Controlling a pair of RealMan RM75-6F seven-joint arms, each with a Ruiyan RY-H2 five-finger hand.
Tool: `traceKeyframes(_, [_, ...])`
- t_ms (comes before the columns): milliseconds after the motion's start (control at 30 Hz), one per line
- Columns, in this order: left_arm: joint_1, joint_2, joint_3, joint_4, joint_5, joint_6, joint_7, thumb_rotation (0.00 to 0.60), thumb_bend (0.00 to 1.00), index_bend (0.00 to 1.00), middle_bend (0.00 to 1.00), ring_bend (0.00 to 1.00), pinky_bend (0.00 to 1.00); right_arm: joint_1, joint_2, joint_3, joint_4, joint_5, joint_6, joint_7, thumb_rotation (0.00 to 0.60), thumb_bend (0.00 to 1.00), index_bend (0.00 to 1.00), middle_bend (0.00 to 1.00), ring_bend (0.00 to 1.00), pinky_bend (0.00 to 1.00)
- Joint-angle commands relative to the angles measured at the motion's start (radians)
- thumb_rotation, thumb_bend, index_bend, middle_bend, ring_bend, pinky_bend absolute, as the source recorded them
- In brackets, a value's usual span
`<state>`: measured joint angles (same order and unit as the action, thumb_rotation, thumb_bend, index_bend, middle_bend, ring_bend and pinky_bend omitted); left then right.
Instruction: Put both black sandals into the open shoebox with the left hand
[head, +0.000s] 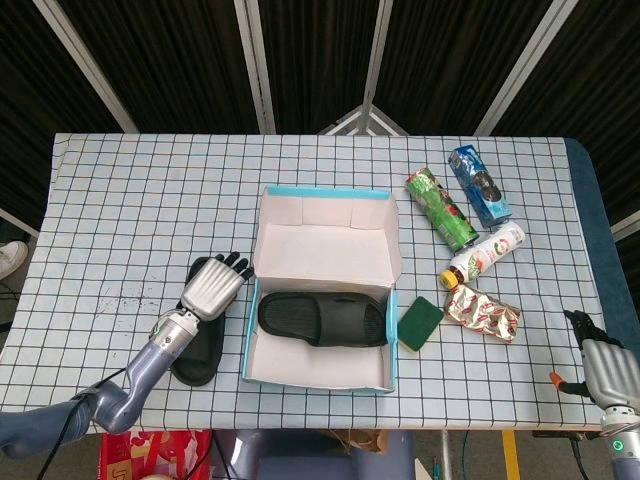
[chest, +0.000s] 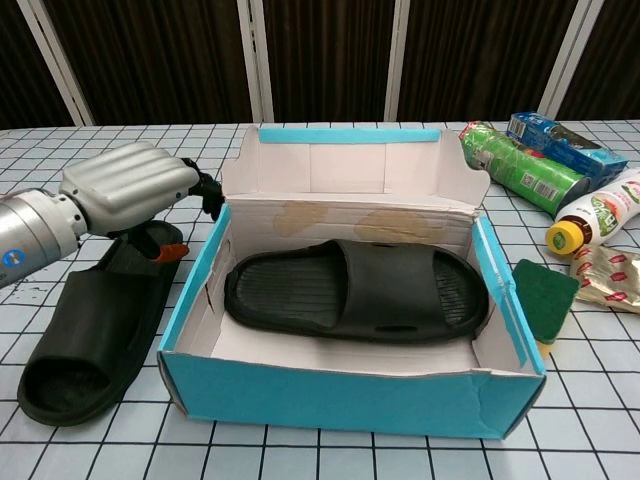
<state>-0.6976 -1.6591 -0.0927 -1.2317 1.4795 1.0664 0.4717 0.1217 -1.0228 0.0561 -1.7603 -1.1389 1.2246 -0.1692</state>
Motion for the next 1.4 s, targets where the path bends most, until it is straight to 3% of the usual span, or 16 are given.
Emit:
traceKeyframes(33, [0.010,0.052,-0.002,-0.078,0.019,0.041,0.002,0.600,0.39,0.39,0.31,0.25,0.51,0.000,0.001,0.000,0.001,0.001,-0.001,0.002,0.600,0.23,0.10,0.10,0.20,0.25])
traceKeyframes(133, [0.029,0.119,0.002,-0.169,0.020,0.063,0.016,0.600,0.39,0.38,0.32,0.25,0.51,0.000,0.003,-0.003,-0.001,-0.001,-0.003,0.004,0.600,0.24,0.10,0.10,0.20,0.25])
traceKeyframes(367, [0.132,0.363,0.057,-0.502,-0.009,0.132,0.093,0.600,0.39,0.37,0.35,0.25,0.50,-0.006,0.006,-0.006,-0.007,-0.011,0.009,0.011,0.600,0.23,0.10,0.10,0.20,0.25])
traceKeyframes(567, [0.194,0.556,0.139,-0.721,-0.075,0.103,0.122,0.600,0.33,0.24,0.21,0.15,0.36,-0.006,0.006,-0.010,-0.012,-0.019,0.008,0.009,0.600,0.23,0.10,0.10,0.20,0.25])
traceKeyframes(733, [0.203,0.641,0.202,-0.799,-0.140,0.029,0.192,0.600,0.25,0.17,0.14,0.12,0.33,-0.004,0.007,-0.011,-0.015,-0.017,0.004,0.006,0.600,0.23,0.10,0.10,0.20,0.25])
traceKeyframes(833, [0.242,0.609,0.216,-0.781,-0.137,0.068,0.187,0.600,0.22,0.16,0.12,0.12,0.33,-0.005,0.010,-0.011,-0.014,-0.017,0.004,0.011,0.600,0.24,0.10,0.10,0.21,0.25])
traceKeyframes(1000, [0.341,0.435,0.212,-0.590,-0.039,0.210,0.054,0.600,0.20,0.10,0.06,0.06,0.32,-0.006,0.013,-0.014,-0.013,-0.028,0.004,0.022,0.600,0.24,0.10,0.10,0.21,0.25])
traceKeyframes(1200, [0.361,0.323,0.212,-0.418,0.044,0.235,-0.015,0.600,0.19,0.06,0.06,0.04,0.29,-0.005,0.012,-0.015,-0.011,-0.027,0.000,0.023,0.600,0.23,0.10,0.10,0.21,0.25])
traceKeyframes(1400, [0.359,0.274,0.207,-0.354,0.074,0.224,-0.036,0.600,0.19,0.06,0.09,0.04,0.29,-0.003,0.013,-0.013,-0.008,-0.022,-0.004,0.025,0.600,0.24,0.10,0.10,0.21,0.25])
